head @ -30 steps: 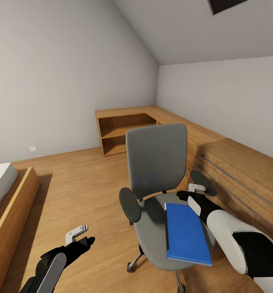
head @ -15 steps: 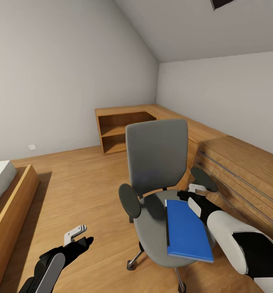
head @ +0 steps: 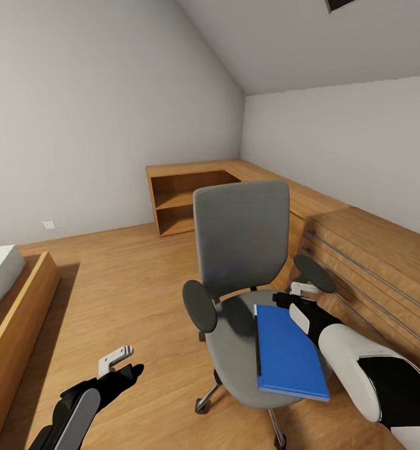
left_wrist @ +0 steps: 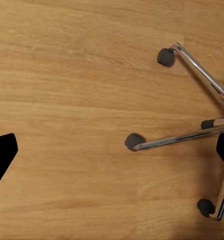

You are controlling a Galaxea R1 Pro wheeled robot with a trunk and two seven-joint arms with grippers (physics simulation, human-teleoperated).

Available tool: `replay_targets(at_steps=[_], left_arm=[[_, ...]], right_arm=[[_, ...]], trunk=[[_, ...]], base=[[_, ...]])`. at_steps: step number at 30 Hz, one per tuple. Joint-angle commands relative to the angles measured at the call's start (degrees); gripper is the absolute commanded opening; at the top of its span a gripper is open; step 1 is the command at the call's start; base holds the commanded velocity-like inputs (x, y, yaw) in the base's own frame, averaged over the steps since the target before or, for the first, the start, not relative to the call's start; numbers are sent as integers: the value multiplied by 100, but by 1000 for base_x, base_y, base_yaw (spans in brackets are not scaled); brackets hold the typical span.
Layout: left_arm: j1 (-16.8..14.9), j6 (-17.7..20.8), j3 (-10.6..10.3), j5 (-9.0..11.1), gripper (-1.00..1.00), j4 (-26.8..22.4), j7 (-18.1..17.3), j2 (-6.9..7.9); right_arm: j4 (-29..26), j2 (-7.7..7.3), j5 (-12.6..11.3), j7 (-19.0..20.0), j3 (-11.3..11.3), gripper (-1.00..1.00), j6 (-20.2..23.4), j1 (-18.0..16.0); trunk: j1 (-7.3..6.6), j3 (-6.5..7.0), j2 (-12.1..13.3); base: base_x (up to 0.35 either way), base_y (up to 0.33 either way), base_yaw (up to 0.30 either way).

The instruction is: In the bedroom, organize the workspace by keeping the computer under the desk, ensuring the monitor is on the desk, placing the keyboard on the desk next to the monitor, placing the mouse on the desk next to the keyboard, moving the folder from the swivel chair onto the desk next to the mouse, stacking the notebook on top of the folder with the pen on top of the notebook, and positioning the swivel chair next to the desk.

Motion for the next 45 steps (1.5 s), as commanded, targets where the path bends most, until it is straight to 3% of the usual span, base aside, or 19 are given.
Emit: replay_targets(at_steps=[1,19,25,28,45], left_arm=[[-3,2,-12,56,100,-9,58,5],[-3,13,-3,62,100,-12,53,55],[-3,-4,190,70,100,-6,52,43],[-3,-13,285,57,100,-20,54,39],[-3,-19,269,55,100,-30,50,118]], right_arm=[[-14,-2,-43,-27,39,100,38,-1],[-14,-2,-34,-33,37,100,44,6],[-13,183,5,-77,119,100,12,24],[-12,184,8,-53,112,100,25,24],[-27,174,10,-36,107,100,40,33]], trunk=[[-1,-5,-2],[-1,-5,-2],[-1,-5,-2],[-1,-5,-2],[-1,-5,-2]], base=[[0,0,0],[57,0,0],[0,0,0],[0,0,0],[0,0,0]])
